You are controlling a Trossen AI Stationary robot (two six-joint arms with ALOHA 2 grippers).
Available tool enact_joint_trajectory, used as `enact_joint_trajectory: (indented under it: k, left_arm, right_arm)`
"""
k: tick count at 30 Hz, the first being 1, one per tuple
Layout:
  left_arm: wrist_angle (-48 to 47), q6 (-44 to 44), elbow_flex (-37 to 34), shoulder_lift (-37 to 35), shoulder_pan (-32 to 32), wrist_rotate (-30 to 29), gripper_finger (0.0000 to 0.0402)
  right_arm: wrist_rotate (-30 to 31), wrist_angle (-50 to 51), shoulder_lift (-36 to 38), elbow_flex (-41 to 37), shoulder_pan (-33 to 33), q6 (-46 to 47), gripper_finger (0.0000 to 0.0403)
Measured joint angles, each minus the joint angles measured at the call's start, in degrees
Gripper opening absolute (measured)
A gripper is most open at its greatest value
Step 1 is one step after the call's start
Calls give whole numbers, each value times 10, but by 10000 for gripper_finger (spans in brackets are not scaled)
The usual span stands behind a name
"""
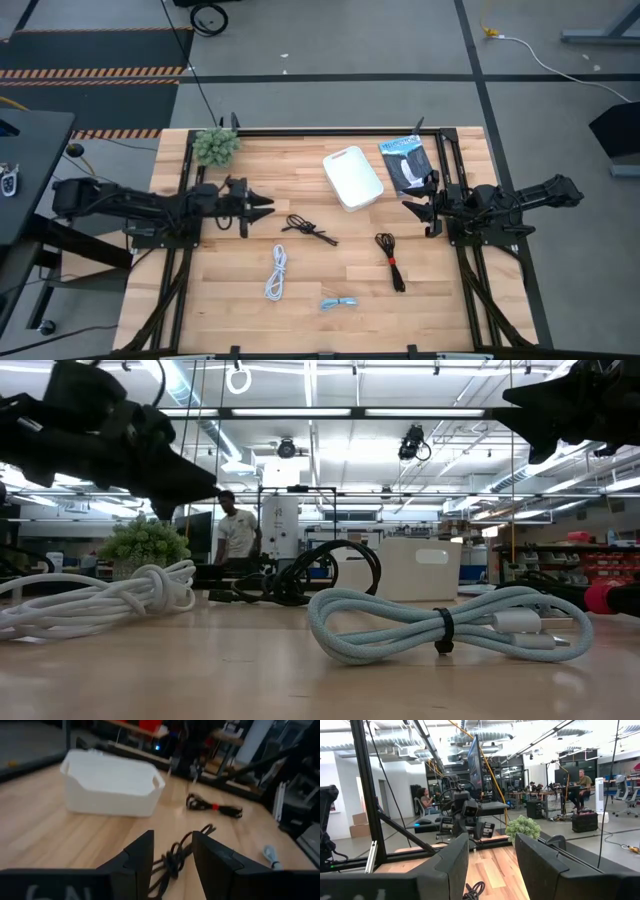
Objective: Pick and place USB-C Cables
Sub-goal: Put the top black charger cable into the white bin
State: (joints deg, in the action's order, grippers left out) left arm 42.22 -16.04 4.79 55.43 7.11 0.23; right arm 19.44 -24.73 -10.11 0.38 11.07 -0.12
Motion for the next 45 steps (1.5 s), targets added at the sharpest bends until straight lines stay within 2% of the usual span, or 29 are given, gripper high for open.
enact_joint_trajectory:
  k: [4,9,15,24,29,37,45]
  left_arm:
    - [-75,-10,56,50,-5,1,150]
    - [-180,36,146,127,-30,39,160]
    - [-291,100,248,219,-57,36,162]
    - [-388,166,366,335,-64,34,254]
    - [-410,206,412,393,-63,35,270]
    - [-418,247,452,455,-63,16,240]
    - [-418,273,453,460,-63,4,143]
  right_arm:
    - [0,0,0,0,0,0,168]
    - [0,0,0,0,0,0,168]
    - [0,0,0,0,0,0,169]
    - [0,0,0,0,0,0,169]
    - [0,0,0,0,0,0,169]
    - [0,0,0,0,0,0,169]
    - [0,-1,0,0,0,0,169]
